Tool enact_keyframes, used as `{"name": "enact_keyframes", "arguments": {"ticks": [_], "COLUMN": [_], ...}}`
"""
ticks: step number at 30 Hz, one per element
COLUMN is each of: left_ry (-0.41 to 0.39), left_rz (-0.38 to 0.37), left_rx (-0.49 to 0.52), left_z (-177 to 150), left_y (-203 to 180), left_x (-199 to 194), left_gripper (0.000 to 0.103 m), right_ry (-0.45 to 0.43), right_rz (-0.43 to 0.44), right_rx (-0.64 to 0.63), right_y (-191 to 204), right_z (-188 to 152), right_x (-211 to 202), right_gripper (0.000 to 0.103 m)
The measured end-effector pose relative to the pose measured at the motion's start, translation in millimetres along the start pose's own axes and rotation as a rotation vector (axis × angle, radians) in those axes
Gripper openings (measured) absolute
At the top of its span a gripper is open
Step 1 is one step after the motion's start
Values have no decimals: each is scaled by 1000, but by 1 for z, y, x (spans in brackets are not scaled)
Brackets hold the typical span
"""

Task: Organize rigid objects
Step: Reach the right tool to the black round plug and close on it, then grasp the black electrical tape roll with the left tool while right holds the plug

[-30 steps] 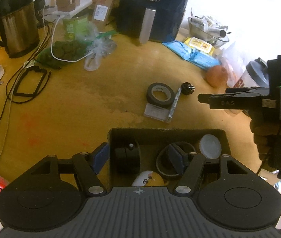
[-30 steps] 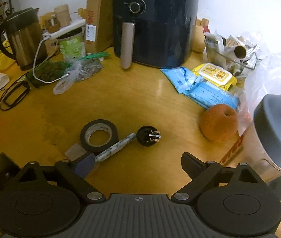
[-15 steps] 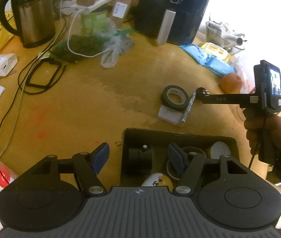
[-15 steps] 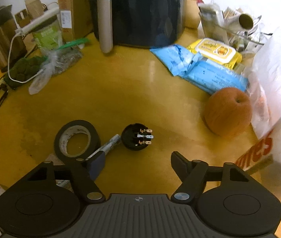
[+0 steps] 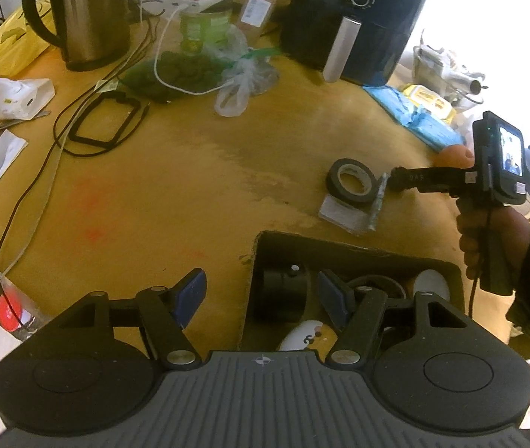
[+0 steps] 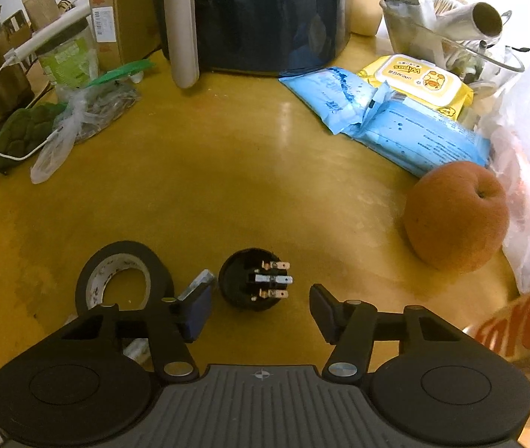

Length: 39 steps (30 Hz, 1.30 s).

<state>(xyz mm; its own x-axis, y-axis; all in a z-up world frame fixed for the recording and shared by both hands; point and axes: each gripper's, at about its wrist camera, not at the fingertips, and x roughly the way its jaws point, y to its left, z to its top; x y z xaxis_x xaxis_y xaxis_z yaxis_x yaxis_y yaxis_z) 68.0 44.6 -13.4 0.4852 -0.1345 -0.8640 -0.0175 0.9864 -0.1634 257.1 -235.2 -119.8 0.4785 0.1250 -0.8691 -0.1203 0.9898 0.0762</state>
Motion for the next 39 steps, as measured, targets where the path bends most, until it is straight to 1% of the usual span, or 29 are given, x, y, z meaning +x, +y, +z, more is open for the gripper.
{"name": "enact_keyframes", "arguments": {"ticks": [2, 5, 8, 14, 20, 26, 32, 39], "left_ry": [2, 1, -1, -3, -12, -22, -52, -65], "left_rz": [3, 5, 4, -8, -41, -79, -108, -119], "left_rx": [-7, -14, -14, 3, 38, 87, 154, 230], "left_z": [0, 1, 2, 5, 12, 21, 38, 52], "left_y": [1, 3, 3, 0, -7, -21, -38, -53], "left_x": [1, 1, 1, 2, 6, 12, 17, 24], "left_gripper": [65, 65, 65, 65, 65, 65, 65, 65], "right_ry": [1, 0, -7, -28, -64, -87, -101, -100], "right_rz": [2, 3, 1, -6, 11, 45, 73, 66], "right_rx": [7, 23, 32, 30, -3, 14, 21, 16], "right_y": [1, 1, 2, 3, 5, 2, 4, 6], "right_z": [2, 4, 5, 6, 7, 2, -10, -26], "right_x": [3, 7, 10, 7, -20, -53, -84, -108], "right_gripper": [55, 53, 47, 46, 46, 46, 46, 46]}}
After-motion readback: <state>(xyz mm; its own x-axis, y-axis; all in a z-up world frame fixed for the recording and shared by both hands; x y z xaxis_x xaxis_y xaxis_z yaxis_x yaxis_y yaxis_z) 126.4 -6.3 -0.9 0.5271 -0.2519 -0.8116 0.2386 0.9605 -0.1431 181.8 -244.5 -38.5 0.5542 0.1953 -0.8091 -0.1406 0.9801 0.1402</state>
